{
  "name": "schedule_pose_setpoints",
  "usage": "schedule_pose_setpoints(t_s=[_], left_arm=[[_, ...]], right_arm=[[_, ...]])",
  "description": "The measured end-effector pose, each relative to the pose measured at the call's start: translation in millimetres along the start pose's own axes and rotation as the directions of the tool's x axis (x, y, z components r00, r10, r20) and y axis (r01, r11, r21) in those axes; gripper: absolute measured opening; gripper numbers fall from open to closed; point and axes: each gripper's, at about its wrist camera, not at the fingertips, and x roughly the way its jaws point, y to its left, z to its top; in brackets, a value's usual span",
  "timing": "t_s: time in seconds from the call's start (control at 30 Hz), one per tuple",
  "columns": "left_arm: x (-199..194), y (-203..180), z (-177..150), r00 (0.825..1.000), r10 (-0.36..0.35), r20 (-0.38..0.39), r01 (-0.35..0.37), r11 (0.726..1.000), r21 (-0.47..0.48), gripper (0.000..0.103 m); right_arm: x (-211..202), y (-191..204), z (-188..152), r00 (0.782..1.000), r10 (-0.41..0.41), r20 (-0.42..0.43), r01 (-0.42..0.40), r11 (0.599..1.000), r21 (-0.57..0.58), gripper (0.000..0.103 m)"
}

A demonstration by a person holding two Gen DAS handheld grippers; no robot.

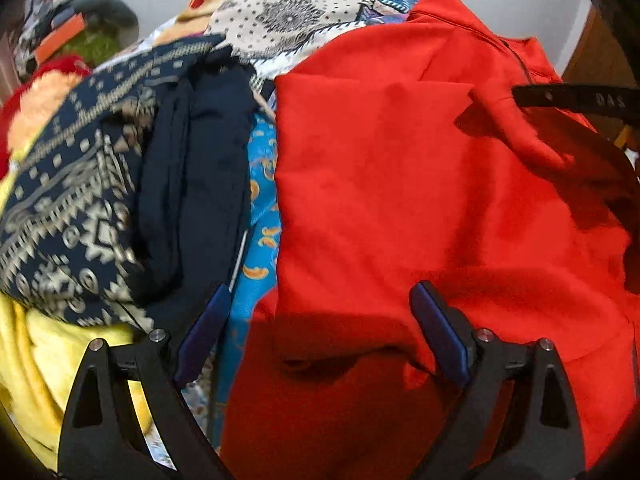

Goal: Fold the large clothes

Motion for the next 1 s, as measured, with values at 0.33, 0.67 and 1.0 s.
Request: schedule_pose_setpoints(t_s=[0.33, 0.67, 1.0], left_arm=[[5, -3, -4, 0.999, 0.046, 0.004, -0.046, 0.998, -0.035, 0.098], [-2, -5, -10, 0.991, 0.129, -0.024, -0.131, 0.988, -0.085, 0.098], [-11, -4, -20, 0.974, 0.217, -0.062, -0.222, 0.972, -0.083, 0.098]], right_arm=[[-76, -36, -15, 0.99, -0.064, 0.127, 0.05, 0.993, 0.108, 0.007], [-155, -115, -93, 0.978, -0.169, 0.126, 0.131, 0.956, 0.263, 0.006], [-133, -164, -198, 0.976, -0.207, -0.06, 0.216, 0.928, 0.303, 0.006]])
